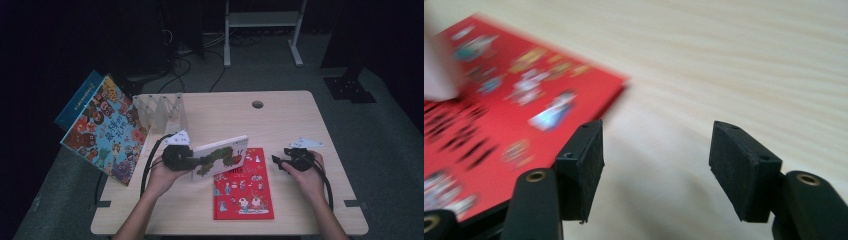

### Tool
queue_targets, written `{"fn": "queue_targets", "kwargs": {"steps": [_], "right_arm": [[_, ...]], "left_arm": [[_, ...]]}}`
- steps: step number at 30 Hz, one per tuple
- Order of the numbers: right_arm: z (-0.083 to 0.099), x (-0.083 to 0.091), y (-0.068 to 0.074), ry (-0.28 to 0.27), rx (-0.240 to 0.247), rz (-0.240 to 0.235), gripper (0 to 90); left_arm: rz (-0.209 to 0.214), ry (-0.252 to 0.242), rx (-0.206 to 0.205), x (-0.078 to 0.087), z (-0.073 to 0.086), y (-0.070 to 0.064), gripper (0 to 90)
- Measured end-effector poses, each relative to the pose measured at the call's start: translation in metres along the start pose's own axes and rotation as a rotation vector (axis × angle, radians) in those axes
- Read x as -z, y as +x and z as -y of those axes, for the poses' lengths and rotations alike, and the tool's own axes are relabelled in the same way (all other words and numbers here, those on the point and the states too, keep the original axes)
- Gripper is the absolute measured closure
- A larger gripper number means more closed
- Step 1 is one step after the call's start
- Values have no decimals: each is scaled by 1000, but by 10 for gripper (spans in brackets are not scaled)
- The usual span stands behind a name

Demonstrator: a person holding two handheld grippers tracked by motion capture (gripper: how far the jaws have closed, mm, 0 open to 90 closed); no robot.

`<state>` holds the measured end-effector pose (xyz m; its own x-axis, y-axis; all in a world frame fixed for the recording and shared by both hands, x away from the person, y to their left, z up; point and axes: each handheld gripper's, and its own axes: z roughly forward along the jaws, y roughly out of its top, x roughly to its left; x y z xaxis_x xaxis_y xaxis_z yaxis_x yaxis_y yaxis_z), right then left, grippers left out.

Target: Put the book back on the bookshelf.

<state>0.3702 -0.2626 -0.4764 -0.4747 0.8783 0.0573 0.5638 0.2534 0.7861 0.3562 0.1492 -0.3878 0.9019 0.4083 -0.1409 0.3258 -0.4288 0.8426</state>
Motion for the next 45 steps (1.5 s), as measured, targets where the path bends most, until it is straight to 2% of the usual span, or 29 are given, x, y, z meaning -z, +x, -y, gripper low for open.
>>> {"fn": "queue_targets", "kwargs": {"steps": [3, 6, 12, 30, 45], "right_arm": [[1, -6, -10, 1, -14, 38, 334], [1, -11, -17, 49, -18, 85, 301], [1, -10, -21, 51, -34, 102, 278], [1, -12, -23, 73, -46, 124, 145], [1, -13, -23, 75, -50, 126, 131]], "left_arm": [[-18, -14, 8, 7, 1, 3, 753], [-36, -20, 15, 19, 3, 7, 753], [-79, -26, 35, 39, 11, 12, 753], [-191, -64, 98, 101, 39, 22, 752], [-281, -85, 166, 142, 70, 29, 752]]}}
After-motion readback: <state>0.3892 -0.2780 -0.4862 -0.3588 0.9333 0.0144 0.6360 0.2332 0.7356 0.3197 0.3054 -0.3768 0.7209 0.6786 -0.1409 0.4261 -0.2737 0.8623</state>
